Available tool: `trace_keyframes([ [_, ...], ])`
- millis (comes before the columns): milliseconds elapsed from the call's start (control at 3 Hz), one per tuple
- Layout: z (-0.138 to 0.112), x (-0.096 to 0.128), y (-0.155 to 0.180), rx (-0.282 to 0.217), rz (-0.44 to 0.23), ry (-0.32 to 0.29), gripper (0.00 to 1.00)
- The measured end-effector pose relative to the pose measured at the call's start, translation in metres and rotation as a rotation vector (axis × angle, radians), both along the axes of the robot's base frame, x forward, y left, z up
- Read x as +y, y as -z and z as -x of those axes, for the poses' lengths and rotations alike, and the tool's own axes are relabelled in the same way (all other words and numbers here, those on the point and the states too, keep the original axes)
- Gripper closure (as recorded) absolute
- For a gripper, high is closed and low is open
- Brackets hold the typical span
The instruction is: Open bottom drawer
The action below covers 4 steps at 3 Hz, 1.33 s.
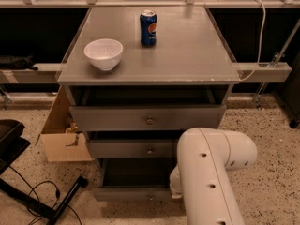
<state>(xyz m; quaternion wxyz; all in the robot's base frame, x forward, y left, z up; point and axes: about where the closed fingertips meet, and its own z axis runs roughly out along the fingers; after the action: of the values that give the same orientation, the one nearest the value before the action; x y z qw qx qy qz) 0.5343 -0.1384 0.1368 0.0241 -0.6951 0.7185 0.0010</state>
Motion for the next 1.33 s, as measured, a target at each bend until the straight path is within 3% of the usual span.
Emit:
trace_keyframes([
  [333, 0.0, 0.0, 0.0, 0.0, 0.0, 0.0, 0.14],
  [667, 0.0, 0.0, 0.0, 0.0, -0.002, -0.002, 0.0],
  [1000, 0.0, 0.001, -0.001, 0.001, -0.006, -0.005, 0.0],
  [1333, 0.0, 0.023, -0.013, 0.034, -0.023, -0.033, 0.07],
])
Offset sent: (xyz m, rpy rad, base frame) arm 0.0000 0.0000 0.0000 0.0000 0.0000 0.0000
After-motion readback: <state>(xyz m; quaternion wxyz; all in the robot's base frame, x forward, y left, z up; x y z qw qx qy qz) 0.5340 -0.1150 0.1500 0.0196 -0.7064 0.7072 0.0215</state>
